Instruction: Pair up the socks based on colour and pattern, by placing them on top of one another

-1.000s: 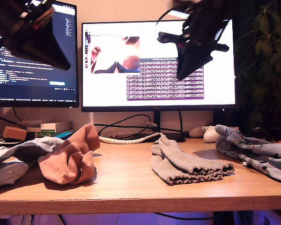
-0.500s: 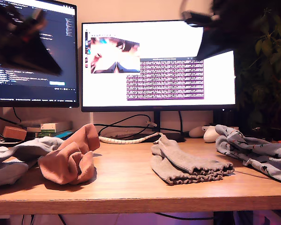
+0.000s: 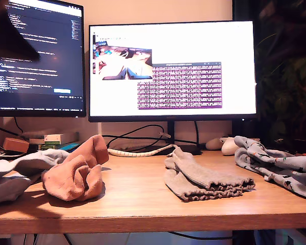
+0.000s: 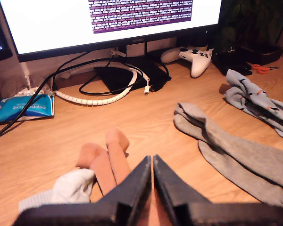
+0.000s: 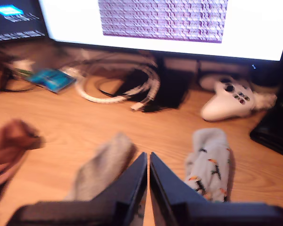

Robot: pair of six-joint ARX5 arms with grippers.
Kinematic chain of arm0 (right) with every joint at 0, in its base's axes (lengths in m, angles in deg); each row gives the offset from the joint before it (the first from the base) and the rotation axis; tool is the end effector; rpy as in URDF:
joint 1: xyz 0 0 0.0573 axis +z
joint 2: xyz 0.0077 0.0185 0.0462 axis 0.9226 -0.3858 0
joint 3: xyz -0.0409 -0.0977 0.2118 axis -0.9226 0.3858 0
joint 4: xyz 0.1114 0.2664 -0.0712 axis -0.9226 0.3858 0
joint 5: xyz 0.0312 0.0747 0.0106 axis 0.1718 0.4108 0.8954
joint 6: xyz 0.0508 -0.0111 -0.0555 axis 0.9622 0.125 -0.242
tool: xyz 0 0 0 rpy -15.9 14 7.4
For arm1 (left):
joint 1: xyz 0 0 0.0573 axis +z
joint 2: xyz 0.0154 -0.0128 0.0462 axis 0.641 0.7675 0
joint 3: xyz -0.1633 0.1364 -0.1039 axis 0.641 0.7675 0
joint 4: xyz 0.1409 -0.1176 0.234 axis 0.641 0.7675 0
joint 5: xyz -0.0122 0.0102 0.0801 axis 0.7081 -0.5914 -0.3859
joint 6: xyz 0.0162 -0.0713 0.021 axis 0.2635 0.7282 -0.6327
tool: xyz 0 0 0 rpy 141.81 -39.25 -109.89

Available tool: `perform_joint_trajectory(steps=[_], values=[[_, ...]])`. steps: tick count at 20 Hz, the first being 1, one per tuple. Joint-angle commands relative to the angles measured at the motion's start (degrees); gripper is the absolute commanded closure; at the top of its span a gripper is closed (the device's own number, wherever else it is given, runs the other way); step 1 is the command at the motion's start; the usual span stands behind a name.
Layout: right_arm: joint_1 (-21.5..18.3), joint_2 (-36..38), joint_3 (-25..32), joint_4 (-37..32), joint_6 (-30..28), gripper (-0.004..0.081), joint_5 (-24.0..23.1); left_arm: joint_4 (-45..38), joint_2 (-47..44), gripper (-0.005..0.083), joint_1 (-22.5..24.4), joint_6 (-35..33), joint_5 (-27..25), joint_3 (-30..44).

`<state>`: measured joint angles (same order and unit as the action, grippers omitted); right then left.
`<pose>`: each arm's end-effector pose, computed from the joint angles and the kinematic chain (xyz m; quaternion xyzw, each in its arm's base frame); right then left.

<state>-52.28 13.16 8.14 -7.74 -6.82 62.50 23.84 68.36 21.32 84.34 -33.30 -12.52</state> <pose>0.2760 0.0801 0.2096 -0.0105 0.1186 0.1762 0.9771 0.2475 -0.0978 0.2153 -0.0172 0.1140 -0.2711 0.9556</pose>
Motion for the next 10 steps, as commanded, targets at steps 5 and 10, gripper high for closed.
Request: perform_joint_trajectory(steps=[5,10], values=[[0.26,12.2,3.34,7.04,-0.13,0.078,-1.6,8.92,-7.91,0.0797,0.0,0.37,0.04,1.25],[0.22,18.1,3.32,16.66,-0.13,0.078,-1.55,15.58,-10.58,0.0797,0.02,0.35,0.02,1.22]])
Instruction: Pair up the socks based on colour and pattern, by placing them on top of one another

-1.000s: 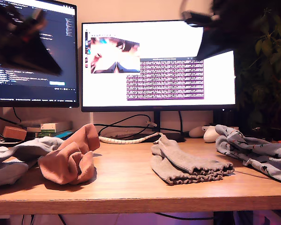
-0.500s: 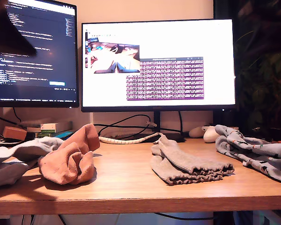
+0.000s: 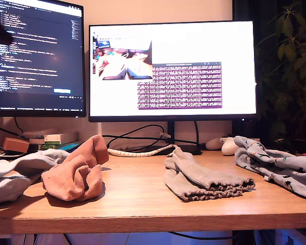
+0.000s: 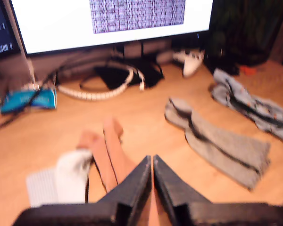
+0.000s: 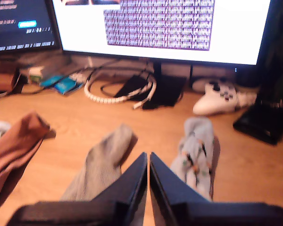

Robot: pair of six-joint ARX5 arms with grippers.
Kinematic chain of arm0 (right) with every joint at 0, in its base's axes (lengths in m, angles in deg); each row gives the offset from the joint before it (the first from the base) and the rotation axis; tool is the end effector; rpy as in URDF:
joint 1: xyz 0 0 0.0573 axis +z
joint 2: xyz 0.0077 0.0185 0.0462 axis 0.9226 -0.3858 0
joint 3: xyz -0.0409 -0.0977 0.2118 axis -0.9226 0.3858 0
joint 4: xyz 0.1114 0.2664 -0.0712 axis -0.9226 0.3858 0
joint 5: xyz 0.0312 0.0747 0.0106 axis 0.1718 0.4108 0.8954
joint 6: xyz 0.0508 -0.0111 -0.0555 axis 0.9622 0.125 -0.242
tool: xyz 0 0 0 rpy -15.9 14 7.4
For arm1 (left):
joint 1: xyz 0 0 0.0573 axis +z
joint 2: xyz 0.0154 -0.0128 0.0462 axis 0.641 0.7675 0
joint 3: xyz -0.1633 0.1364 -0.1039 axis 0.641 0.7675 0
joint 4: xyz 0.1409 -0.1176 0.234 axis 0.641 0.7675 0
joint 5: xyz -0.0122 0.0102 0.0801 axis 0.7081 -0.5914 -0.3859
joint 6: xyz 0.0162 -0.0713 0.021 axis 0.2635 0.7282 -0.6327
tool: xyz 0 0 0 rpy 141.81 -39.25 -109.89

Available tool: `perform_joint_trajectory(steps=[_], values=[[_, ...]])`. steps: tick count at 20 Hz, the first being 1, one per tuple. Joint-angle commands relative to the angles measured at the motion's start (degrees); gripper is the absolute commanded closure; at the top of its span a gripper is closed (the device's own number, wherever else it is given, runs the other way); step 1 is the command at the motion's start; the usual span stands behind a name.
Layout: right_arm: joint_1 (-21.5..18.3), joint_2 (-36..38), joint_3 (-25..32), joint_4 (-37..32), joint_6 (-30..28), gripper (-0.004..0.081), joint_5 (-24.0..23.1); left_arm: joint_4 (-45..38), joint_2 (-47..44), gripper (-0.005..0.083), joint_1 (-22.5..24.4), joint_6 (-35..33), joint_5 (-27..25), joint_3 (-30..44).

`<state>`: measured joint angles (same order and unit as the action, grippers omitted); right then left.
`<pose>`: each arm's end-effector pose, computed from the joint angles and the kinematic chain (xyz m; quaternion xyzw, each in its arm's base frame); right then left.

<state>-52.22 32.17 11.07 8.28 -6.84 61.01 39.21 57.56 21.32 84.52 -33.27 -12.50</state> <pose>0.2283 0.0660 0.2337 -0.0122 0.1179 0.1640 0.9793 0.2183 -0.0880 0.2257 -0.0169 0.1540 -0.2688 0.9507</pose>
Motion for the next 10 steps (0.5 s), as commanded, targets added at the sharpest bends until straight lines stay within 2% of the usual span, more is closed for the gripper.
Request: perform_joint_trajectory(steps=[1,10], values=[[0.15,-0.92,0.39,1.42,-0.11,0.078,-0.04,0.98,0.28,0.0797,0.0,0.17,0.0,1.2],[0.15,-1.09,0.39,11.47,-0.11,0.078,-0.02,7.8,0.33,0.0797,0.02,0.17,0.0,1.2]])
